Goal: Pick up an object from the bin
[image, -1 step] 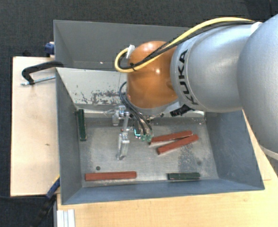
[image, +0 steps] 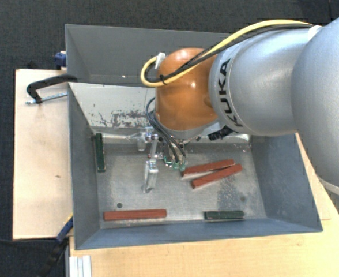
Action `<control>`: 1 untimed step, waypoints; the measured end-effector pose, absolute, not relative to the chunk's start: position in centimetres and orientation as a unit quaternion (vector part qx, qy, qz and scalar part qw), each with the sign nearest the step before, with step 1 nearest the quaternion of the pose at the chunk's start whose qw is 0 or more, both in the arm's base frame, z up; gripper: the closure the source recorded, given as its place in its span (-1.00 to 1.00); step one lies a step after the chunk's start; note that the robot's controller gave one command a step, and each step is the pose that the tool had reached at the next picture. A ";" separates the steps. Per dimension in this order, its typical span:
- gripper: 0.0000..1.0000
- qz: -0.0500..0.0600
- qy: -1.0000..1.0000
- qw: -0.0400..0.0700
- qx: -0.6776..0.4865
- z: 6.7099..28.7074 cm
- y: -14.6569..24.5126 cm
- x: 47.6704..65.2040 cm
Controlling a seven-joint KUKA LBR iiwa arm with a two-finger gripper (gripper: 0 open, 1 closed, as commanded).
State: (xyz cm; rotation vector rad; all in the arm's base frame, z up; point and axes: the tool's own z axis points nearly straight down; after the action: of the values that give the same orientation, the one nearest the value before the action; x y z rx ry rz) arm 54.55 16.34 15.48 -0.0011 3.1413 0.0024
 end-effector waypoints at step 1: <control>-1.00 0.002 1.000 0.001 0.021 17.4 12.1 56.5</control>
Offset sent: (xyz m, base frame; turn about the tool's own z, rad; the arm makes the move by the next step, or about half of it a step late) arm 0.0565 -0.0469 -0.0268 -0.1433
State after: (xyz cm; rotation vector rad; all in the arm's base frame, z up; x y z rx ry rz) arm 56.47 12.05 17.39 0.0663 3.1380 0.0068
